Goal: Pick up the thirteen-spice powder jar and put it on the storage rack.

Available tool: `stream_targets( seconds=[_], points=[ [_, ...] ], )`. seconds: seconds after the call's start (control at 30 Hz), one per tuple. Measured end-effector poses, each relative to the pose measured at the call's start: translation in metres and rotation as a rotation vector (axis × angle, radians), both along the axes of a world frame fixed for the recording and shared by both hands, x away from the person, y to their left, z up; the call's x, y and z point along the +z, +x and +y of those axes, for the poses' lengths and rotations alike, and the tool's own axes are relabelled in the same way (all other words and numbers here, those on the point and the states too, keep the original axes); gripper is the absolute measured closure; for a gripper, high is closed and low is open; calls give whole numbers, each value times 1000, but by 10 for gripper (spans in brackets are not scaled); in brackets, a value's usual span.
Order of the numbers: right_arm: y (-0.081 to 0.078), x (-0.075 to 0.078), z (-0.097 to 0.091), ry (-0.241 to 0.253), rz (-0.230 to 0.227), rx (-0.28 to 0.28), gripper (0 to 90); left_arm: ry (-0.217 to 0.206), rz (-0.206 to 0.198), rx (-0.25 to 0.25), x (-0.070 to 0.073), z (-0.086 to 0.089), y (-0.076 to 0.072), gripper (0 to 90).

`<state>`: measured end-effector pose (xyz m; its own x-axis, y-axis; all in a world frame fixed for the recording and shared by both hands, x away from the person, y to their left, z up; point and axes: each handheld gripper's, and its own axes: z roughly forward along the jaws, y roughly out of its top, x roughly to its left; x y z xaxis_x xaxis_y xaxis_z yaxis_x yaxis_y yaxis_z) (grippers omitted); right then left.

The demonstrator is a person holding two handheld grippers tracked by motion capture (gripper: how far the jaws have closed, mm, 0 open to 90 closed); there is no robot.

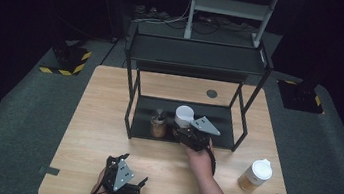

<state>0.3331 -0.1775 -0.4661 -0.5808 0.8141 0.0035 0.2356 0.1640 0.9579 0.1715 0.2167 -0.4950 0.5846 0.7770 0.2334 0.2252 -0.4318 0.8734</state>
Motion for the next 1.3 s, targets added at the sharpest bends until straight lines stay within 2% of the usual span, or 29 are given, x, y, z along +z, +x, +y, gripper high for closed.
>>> stream_targets(
  seconds=[0.77, 1.3],
  points=[
    [8, -5, 3, 5, 15, -8, 295, -5, 1, 0, 0, 1, 0, 7],
    [6, -11, 4, 1, -9, -4, 294, -2, -3, -1, 0, 1, 0, 7]
  ],
)
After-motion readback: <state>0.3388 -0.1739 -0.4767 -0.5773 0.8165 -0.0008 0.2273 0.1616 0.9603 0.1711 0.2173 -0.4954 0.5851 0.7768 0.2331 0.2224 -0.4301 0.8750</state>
